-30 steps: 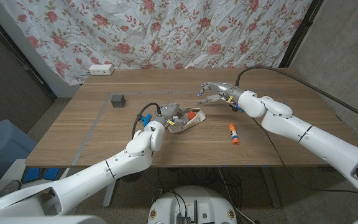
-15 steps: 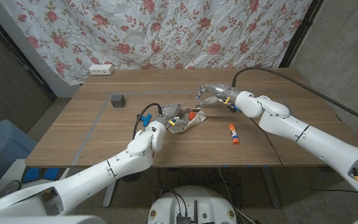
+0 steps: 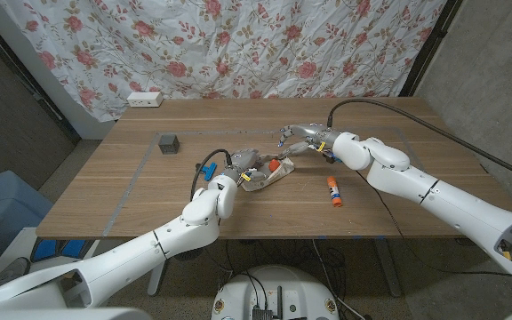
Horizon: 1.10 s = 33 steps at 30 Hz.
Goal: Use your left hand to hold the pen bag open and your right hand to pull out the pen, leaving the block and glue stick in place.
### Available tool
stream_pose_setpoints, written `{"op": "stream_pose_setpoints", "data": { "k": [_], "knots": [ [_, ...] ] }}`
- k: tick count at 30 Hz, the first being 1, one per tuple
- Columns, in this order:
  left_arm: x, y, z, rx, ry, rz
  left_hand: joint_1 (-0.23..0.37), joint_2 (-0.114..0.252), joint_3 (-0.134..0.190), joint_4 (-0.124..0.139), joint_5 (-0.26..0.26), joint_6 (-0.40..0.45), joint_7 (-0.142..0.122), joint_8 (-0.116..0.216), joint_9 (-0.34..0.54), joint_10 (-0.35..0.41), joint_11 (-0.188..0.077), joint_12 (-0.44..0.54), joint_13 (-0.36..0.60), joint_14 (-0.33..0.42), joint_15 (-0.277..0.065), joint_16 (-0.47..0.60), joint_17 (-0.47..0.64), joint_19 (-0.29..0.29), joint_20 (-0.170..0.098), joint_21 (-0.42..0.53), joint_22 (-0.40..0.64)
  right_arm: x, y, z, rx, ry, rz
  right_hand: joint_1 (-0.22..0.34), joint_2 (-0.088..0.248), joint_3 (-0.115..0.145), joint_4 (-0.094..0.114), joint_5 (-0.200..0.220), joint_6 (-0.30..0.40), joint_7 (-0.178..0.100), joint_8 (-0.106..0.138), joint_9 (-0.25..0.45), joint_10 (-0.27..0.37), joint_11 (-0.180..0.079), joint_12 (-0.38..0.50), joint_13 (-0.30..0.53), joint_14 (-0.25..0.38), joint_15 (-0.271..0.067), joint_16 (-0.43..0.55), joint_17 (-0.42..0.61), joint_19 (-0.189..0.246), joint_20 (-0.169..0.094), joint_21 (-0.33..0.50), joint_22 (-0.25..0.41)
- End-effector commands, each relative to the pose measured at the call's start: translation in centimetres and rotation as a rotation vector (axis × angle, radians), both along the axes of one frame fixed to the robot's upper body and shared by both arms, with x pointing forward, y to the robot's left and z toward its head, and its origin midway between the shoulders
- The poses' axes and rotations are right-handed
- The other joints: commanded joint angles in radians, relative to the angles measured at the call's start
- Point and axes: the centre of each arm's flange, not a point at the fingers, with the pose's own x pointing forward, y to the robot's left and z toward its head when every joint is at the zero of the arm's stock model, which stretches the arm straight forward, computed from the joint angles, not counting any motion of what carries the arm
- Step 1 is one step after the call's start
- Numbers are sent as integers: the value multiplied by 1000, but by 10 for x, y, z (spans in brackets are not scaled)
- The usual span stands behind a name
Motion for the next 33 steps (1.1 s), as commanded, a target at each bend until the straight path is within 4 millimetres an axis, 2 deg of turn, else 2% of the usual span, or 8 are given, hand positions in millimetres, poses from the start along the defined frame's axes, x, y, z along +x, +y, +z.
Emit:
{"op": "stream_pose_setpoints", "data": {
  "k": [1, 12, 33],
  "knots": [
    [-1, 1, -2, -7, -5, 6, -7, -1, -3, 3, 4, -5, 3, 5, 0, -7, 0, 4, 4, -4, 3, 5, 2, -3, 1, 4, 2, 2, 5, -6, -22, -7, -11, 7, -5, -3, 1, 2, 19, 2, 13, 5, 10, 0, 2, 4, 12, -2, 5, 5, 10, -7, 6, 2],
    [0, -1, -2, -4, -1, 8, -9, 1, -4, 3, 4, -7, 3, 5, 0, -6, 0, 4, 4, -4, 3, 6, 2, -4, 0, 5, 2, 5, 9, -9, -33, -9, -10, 4, -7, -9, 4, 3, 42, 6, 29, 9, 15, 0, 3, 4, 15, -4, 7, 8, 13, -8, 5, 2],
    [3, 2, 0, 4, 1, 9, -13, 5, -5, 3, 4, -7, 4, 5, 0, -8, 1, 5, 4, -6, 4, 6, 2, -5, 0, 6, 2, 12, 16, -16, -59, -4, -13, 3, -6, -14, 7, 6, 56, 5, 45, 15, 10, 0, 0, 5, 20, -9, 10, 11, 20, -12, 5, 2]
  ]
}}
